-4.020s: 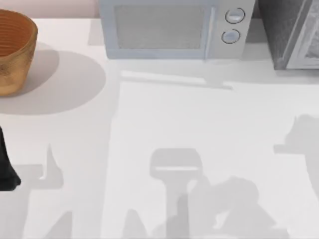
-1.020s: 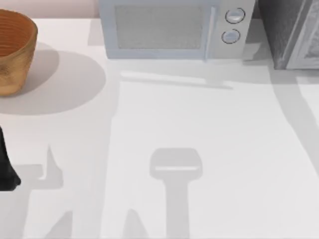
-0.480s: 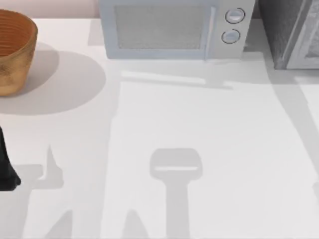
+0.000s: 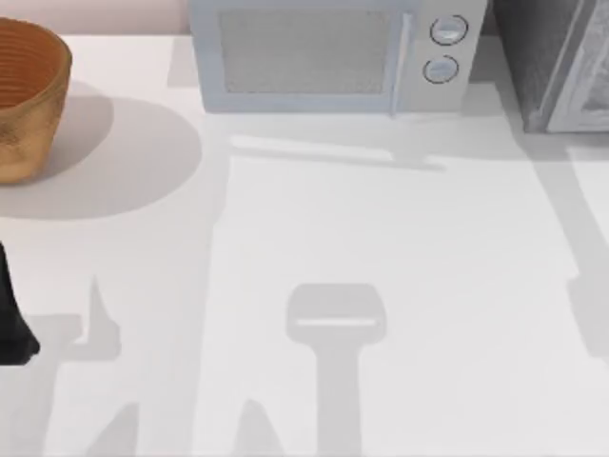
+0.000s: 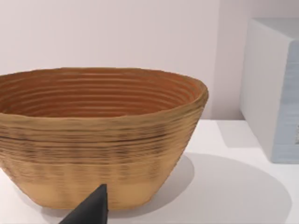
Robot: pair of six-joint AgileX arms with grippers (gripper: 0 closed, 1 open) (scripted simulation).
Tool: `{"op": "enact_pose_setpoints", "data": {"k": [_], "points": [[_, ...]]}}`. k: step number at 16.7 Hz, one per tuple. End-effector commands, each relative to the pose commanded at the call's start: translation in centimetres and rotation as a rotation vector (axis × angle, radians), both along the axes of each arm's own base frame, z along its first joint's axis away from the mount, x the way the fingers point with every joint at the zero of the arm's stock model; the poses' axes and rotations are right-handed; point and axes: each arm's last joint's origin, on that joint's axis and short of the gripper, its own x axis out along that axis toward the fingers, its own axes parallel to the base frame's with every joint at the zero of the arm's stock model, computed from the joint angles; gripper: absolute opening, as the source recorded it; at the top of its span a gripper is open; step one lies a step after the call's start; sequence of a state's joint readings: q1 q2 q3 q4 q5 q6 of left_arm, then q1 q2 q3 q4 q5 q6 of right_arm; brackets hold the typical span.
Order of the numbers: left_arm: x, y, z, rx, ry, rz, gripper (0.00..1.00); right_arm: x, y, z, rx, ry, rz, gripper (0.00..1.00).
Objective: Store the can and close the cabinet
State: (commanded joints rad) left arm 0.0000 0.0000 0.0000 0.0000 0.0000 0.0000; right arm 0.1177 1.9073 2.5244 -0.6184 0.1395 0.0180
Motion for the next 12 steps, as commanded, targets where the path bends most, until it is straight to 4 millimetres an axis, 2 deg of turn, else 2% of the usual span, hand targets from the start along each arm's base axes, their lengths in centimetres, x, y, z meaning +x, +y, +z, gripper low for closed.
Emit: {"op": "enact_pose_setpoints", "data": {"k": [5, 11, 12], "points": [[0.0, 0.0, 0.0, 0.000, 0.000, 0.000, 1.00, 2.9, -0.3, -0.8, 0.001, 0.000, 0.000, 0.00], [0.0, 0.0, 0.0, 0.000, 0.000, 0.000, 1.00, 3.2, -0.3, -1.0, 0.001, 0.000, 0.000, 0.00], [0.0, 0.0, 0.0, 0.000, 0.000, 0.000, 1.00, 3.2, -0.3, -1.0, 0.001, 0.000, 0.000, 0.08]]}}
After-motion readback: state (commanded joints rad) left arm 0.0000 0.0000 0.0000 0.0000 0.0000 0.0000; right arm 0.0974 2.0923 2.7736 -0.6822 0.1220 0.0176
